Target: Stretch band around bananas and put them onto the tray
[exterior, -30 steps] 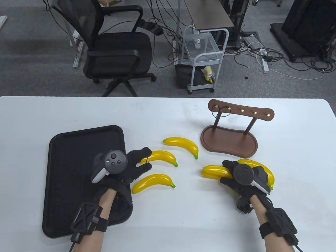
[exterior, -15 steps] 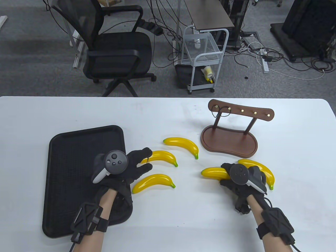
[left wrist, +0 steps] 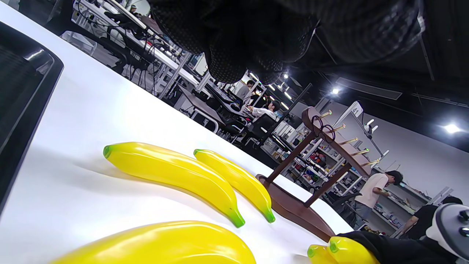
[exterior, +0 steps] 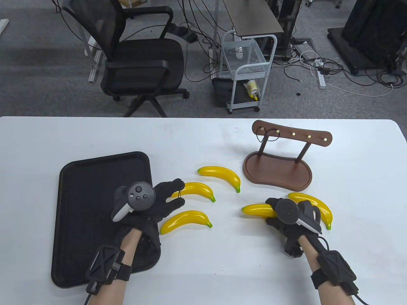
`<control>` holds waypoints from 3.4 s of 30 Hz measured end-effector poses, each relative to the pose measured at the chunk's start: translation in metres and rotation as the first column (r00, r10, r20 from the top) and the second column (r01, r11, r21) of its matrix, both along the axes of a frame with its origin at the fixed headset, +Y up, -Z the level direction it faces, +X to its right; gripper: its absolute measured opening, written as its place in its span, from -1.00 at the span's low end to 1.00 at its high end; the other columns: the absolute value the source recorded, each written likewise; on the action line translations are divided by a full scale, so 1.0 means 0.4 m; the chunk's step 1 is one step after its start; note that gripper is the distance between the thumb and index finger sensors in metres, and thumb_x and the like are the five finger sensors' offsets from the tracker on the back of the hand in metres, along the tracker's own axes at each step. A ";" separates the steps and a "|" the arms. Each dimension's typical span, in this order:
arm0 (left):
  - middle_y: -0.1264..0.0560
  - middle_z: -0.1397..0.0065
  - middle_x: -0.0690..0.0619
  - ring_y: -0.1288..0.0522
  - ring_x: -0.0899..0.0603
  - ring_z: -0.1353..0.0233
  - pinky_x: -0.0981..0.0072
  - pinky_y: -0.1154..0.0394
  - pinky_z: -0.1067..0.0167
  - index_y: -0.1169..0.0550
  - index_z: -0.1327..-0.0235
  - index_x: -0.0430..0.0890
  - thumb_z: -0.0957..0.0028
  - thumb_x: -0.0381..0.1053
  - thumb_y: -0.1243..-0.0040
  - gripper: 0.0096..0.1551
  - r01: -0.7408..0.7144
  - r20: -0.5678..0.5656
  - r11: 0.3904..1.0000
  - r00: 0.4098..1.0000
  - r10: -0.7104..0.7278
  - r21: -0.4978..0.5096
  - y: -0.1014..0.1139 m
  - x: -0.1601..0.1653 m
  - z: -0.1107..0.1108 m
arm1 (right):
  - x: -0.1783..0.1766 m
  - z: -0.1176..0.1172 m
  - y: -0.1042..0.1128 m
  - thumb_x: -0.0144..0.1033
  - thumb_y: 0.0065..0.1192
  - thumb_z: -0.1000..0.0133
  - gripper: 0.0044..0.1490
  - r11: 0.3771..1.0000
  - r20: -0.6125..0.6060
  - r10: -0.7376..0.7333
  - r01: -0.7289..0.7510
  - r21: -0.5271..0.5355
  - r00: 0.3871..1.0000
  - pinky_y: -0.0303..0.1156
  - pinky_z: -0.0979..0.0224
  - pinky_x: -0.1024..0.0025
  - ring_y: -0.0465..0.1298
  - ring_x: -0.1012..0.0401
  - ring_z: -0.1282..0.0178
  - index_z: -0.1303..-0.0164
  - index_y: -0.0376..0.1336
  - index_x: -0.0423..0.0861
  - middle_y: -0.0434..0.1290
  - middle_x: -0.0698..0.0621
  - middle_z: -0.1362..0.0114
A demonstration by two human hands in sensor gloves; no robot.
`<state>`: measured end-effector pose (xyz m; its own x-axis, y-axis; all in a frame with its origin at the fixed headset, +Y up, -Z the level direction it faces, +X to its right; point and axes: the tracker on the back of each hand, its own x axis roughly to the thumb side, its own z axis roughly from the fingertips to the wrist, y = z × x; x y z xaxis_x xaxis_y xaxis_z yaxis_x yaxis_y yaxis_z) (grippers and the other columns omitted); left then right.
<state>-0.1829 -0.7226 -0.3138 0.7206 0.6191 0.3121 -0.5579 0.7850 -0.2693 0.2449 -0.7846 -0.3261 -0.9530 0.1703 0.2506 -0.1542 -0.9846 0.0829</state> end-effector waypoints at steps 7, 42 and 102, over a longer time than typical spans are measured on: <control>-0.33 -0.70 0.17 -0.33 -0.07 -0.72 0.03 -0.15 -0.72 -0.24 -0.58 0.14 -0.10 0.34 -0.01 -0.23 -0.001 0.003 1.000 1.000 0.001 -0.001 -0.001 0.003 0.000 | -0.017 -0.011 0.057 -0.11 0.57 0.02 -0.12 0.997 -0.011 -0.071 0.072 0.035 0.997 0.64 -0.20 0.13 0.62 -0.05 -0.25 -0.45 0.23 -0.15 0.47 -0.15 -0.45; -0.40 -0.66 0.09 -0.39 -0.13 -0.68 -0.02 -0.19 -0.68 -0.29 -0.59 0.07 -0.12 0.36 0.02 -0.22 -0.075 0.044 0.989 0.996 0.081 -0.129 -0.031 0.034 0.000 | -0.278 -0.039 0.170 -0.10 0.56 0.00 -0.12 0.978 -0.161 -0.150 0.171 0.123 0.975 0.61 -0.23 0.15 0.60 -0.03 -0.28 -0.46 0.22 -0.13 0.46 -0.13 -0.47; -0.36 -0.71 -0.15 -0.37 -0.30 -0.67 -0.19 -0.20 -0.63 -0.19 -0.71 -0.15 -0.27 0.38 -0.03 -0.08 -0.144 0.094 0.962 0.981 0.170 -0.233 -0.044 0.086 0.010 | -0.426 0.061 0.192 -0.16 0.45 -0.07 -0.10 0.964 -0.381 -0.023 0.121 0.235 0.924 0.50 -0.35 0.04 0.46 -0.08 -0.41 -0.56 0.10 -0.12 0.31 -0.14 -0.57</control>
